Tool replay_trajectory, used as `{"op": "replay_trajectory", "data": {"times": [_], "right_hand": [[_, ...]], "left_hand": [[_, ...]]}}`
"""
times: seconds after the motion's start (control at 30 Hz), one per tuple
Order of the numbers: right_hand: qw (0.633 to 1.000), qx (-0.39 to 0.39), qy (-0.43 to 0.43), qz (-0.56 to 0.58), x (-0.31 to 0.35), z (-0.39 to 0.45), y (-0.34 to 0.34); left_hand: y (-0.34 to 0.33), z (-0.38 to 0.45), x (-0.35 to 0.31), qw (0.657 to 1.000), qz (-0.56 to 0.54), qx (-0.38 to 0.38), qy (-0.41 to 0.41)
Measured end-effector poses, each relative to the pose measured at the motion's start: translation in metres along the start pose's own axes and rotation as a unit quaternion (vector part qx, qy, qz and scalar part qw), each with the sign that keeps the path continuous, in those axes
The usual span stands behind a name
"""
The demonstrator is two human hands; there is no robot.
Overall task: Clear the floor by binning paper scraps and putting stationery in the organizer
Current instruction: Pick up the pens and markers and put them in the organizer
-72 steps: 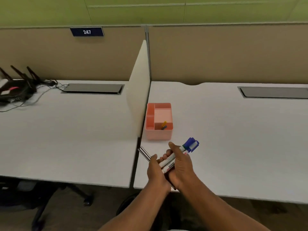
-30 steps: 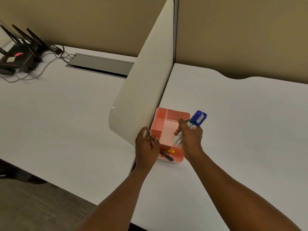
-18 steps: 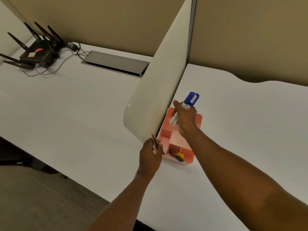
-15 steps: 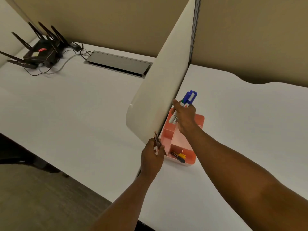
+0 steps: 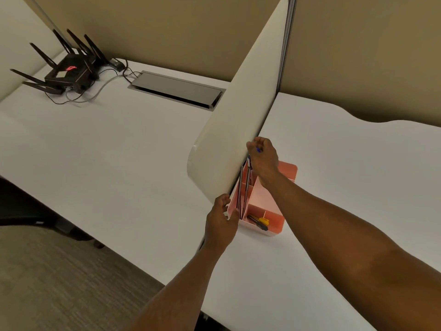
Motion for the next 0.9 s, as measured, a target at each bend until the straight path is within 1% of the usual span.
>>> {"op": "replay_trajectory", "data": {"times": [0.13,0.2,0.27,0.43,0.53,0.63,0.73,0.9], "right_hand": [[0.997,0.0,0.042,-0.063,0.006,0.012,0.013],[0.996,-0.009,0.047,-0.075,0.008,0.02,0.023],[0.995,-0.042,0.043,-0.075,0.01,0.026,0.036],[0.989,-0.143,0.008,-0.032,0.002,0.023,0.073],[0.985,-0.168,0.013,-0.039,-0.009,0.006,0.091],[0.983,-0.17,0.012,-0.067,-0.022,-0.02,0.104],[0.979,-0.175,0.032,-0.105,-0.032,-0.052,0.115],[0.976,-0.173,0.061,-0.119,-0.044,-0.122,0.126]], "left_hand": [[0.001,-0.002,0.004,1.0,0.005,0.011,0.008],[0.002,-0.003,0.004,1.0,0.012,0.011,0.002],[0.002,-0.004,0.005,1.0,0.013,0.011,-0.001],[0.004,-0.007,0.006,1.0,0.008,0.009,0.005],[0.007,-0.013,0.007,1.0,0.004,0.016,0.0],[0.011,-0.021,0.008,1.0,0.014,0.024,-0.012],[0.019,-0.03,0.009,0.999,0.027,0.025,-0.026],[0.037,-0.05,0.011,0.997,0.033,0.032,-0.061]]}}
Point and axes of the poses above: each hand's wrist, its own z-axis towards the middle knuckle, its own y-axis out of the back of the hand, x = y × z, the point moved 3 cm from there along z, towards the middle knuckle, and after that the axes turned 9 degrees about -x, right-handed, at the moved point
